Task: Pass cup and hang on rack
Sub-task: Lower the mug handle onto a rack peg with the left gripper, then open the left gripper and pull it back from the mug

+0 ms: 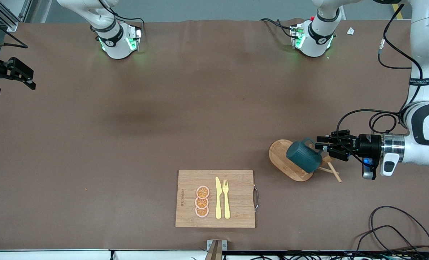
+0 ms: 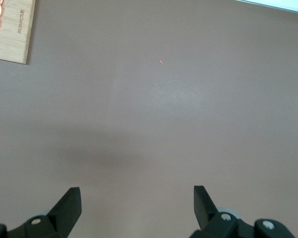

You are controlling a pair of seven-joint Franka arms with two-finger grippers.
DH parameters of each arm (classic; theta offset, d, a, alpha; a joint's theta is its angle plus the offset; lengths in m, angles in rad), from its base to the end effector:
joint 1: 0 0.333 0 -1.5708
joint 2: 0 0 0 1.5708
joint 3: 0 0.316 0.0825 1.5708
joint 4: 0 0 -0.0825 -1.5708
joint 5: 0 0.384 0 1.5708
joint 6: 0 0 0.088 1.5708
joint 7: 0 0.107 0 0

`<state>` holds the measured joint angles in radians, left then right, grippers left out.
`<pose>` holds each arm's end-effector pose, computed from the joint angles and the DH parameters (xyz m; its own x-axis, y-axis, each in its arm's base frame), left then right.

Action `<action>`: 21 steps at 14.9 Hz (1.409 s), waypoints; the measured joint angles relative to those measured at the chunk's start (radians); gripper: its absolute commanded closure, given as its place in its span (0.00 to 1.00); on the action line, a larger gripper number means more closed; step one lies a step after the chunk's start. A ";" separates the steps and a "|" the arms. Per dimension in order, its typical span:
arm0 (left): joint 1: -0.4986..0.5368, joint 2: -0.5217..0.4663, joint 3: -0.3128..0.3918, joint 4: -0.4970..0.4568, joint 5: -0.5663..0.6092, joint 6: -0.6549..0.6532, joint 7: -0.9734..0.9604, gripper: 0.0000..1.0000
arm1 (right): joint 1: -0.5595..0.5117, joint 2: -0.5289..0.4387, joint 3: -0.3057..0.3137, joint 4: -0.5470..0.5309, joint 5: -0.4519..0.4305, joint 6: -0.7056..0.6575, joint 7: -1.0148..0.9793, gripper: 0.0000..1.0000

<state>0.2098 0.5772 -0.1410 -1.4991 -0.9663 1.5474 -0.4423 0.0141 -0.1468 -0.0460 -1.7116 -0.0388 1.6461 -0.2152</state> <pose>0.6675 -0.0276 0.3533 0.5997 0.2231 -0.7685 0.7711 -0.4178 0.4805 0.5149 -0.0221 0.6429 0.9801 0.1851 0.0723 0.1819 -0.9821 0.0486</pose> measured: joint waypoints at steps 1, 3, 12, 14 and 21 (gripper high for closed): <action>0.000 0.000 0.000 0.002 -0.001 0.000 -0.002 0.01 | 0.000 0.000 0.000 0.000 0.000 0.000 0.000 0.00; 0.000 -0.001 -0.001 0.012 -0.002 0.000 -0.016 0.00 | 0.000 0.000 0.000 0.000 0.000 0.000 0.000 0.00; -0.002 -0.192 -0.051 0.079 0.318 -0.012 -0.119 0.00 | 0.000 0.000 -0.002 0.000 0.000 0.000 0.000 0.00; -0.003 -0.231 -0.109 0.112 0.496 -0.028 -0.082 0.00 | 0.000 0.000 -0.002 0.000 -0.001 0.000 0.000 0.00; -0.009 -0.328 -0.247 0.144 0.898 -0.031 0.199 0.00 | 0.000 0.000 -0.003 0.004 -0.001 0.000 0.000 0.00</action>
<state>0.2009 0.2493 -0.3881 -1.3556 -0.0684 1.5160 -0.2438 0.0140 -0.1468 -0.0492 -1.7078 -0.0395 1.6460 -0.2152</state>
